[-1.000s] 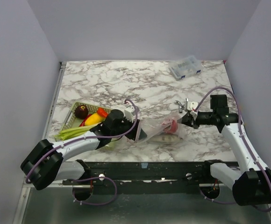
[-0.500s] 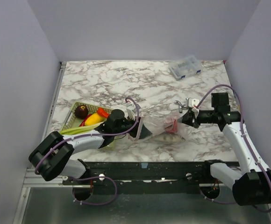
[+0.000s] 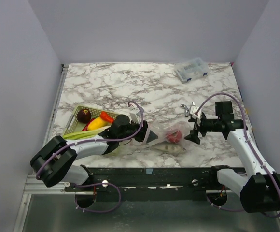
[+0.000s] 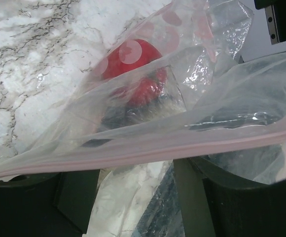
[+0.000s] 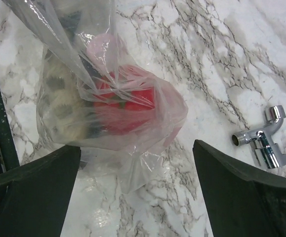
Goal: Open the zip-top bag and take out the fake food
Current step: Pick up the fake fruit from the zipper food storage bag.
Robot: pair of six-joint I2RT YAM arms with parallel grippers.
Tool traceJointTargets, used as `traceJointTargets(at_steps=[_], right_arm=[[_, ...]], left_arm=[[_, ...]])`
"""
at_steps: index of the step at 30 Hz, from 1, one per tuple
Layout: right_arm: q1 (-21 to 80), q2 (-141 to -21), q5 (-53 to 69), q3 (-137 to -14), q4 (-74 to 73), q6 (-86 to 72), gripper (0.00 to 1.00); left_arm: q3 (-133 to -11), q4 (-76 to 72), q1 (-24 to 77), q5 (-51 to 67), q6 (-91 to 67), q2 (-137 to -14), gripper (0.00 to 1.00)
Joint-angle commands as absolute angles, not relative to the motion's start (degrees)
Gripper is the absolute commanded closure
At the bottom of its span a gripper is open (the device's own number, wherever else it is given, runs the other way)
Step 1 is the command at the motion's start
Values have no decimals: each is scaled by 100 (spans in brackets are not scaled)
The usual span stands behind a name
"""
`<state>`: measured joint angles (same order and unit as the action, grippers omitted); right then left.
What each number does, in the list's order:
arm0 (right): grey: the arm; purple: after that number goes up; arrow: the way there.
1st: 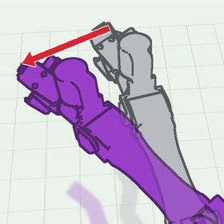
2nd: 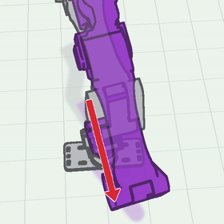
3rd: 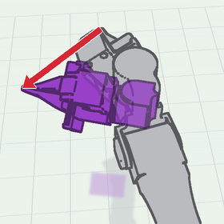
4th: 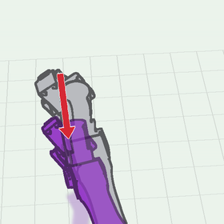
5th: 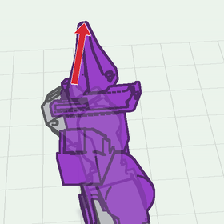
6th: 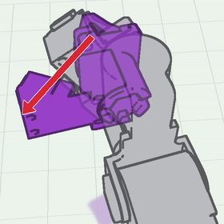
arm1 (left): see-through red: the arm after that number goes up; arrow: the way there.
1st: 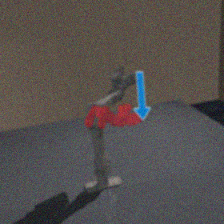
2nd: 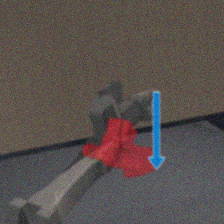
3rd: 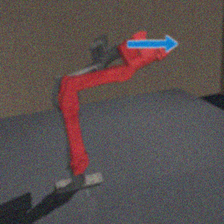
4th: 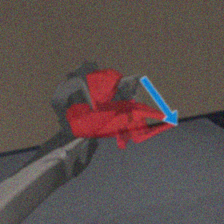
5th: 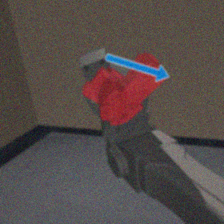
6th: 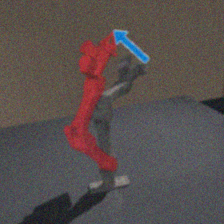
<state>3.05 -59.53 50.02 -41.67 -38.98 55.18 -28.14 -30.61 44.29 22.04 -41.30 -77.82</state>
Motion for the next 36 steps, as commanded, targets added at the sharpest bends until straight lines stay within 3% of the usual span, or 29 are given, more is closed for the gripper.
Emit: traceJointTargets(at_steps=[1,7,15,24,29,36], right_arm=[[343,-6112,4668,-4370,-4029,6264,0],[338,-6912,4185,-4667,-4052,7187,0],[338,-7734,4841,-4797,-4699,8353,2],[430,-7890,4826,-4382,-4109,7789,39],[606,-7929,4828,-4298,-3981,7693,60],[970,-7945,4770,-4239,-3742,7413,72]], left_arm=[[-2813,-3444,4573,2173,-4181,-7994,40],[-3111,-3431,4749,2334,-4184,-8307,41],[-3241,-3598,4829,2197,-4297,-8596,41],[-3515,-3713,5024,2005,-4618,-9153,40],[-3711,-3558,5189,1667,-4871,-9419,30],[-3896,-3445,5308,1223,-5247,-9709,23]])
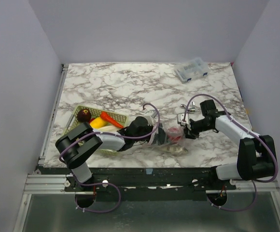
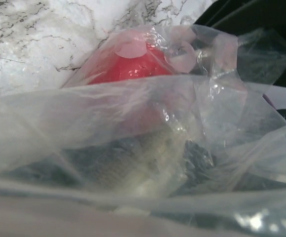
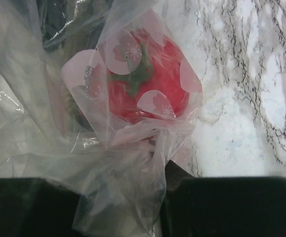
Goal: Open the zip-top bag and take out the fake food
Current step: Pick up the fake fruit from the zipper food storage bag.
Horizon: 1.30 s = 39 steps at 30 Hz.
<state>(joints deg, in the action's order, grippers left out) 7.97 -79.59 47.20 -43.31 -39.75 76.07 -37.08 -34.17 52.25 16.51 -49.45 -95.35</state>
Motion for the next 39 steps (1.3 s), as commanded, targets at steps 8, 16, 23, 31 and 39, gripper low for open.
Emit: traceJointTargets(at_steps=[8,16,23,31,39], right_arm=[[1062,-7945,4799,-4144,-3666,7335,80],[1109,-7884,4886,-4088,-3544,7148,85],[1109,-7824,5024,-4008,-3481,7048,88],[1103,-7822,5258,-3958,-3389,6918,91],[1107,-7873,5353,-3913,-3378,6915,92]], left_arm=[[-3815,-3722,5335,992,-5621,-9849,14],[-3740,-4185,5370,907,-5873,-9998,12],[-3754,-4622,5383,833,-6166,-10271,5],[-3987,-4520,5483,685,-6367,-10465,5],[-4158,-4504,5528,584,-6682,-10710,5]])
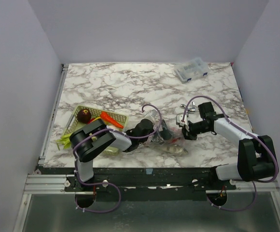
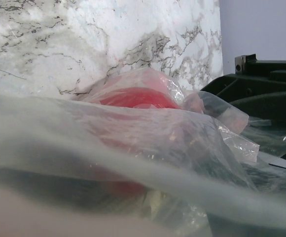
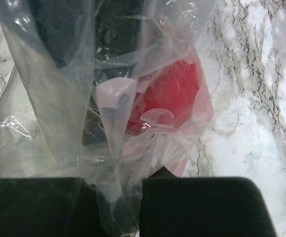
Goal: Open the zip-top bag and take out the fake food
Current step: Pick up the fake fruit from the zipper food storage bag.
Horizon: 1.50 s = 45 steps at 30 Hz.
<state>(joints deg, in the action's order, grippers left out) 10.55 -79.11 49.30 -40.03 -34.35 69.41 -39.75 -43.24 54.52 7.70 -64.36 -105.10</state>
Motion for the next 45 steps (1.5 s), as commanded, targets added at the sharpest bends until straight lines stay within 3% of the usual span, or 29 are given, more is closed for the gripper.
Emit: traceJointTargets(at_steps=[1,9,20,24,26,30,40,45], right_arm=[[1107,-7873,5383,-3911,-3384,6932,92],[1128,-7874,5506,-3879,-3386,6952,92],[1129,-7856,5438,-3861,-3384,6970,92],[1129,-7840,5430,-3858,-3401,6970,92],[1131,-7846,5422,-3883,-3459,7005,92],[1126,-7907,5415,-3971,-3691,7173,92],[1115,-7919,5269,-4078,-3968,7417,91],[1067,-7945,5261,-4165,-4199,7608,91]], left_arm=[[-4172,-4516,5528,564,-6720,-10735,5],[-4427,-4221,5572,466,-6788,-10828,8],[-4311,-3992,5590,280,-6674,-10693,20],[-4158,-4001,5598,162,-6564,-10495,32],[-4079,-4025,5598,144,-6469,-10385,46],[-3971,-4042,5599,233,-6299,-10208,65],[-3627,-3906,5598,288,-5958,-9626,81],[-3583,-3552,5595,325,-5741,-9338,84]])
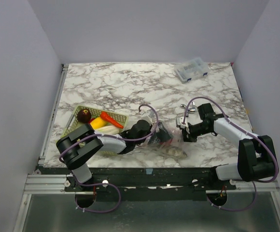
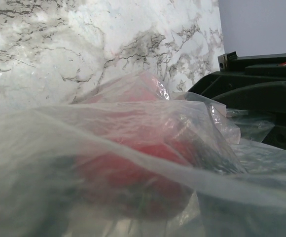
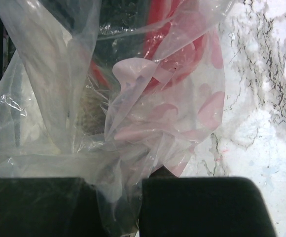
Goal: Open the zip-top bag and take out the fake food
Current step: Pick up the fake fruit from the zipper food storage bag.
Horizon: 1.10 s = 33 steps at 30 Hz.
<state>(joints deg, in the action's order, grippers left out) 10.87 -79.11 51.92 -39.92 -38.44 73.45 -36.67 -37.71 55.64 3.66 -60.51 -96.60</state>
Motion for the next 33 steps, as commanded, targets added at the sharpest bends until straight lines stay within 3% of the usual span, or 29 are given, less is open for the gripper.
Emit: traceJointTargets(at_steps=[1,21,33], right_arm=[[1040,-7940,5269,-4188,-4247,7648,91],[695,-7845,5397,-4210,-4569,8024,91],[495,-7753,5549,-4217,-4605,8022,91]], left_arm=[[-3564,-3490,5592,316,-5704,-9268,85],[-3184,-2428,5598,272,-4979,-8027,95],[-2860,-2395,5593,317,-4997,-7599,96]])
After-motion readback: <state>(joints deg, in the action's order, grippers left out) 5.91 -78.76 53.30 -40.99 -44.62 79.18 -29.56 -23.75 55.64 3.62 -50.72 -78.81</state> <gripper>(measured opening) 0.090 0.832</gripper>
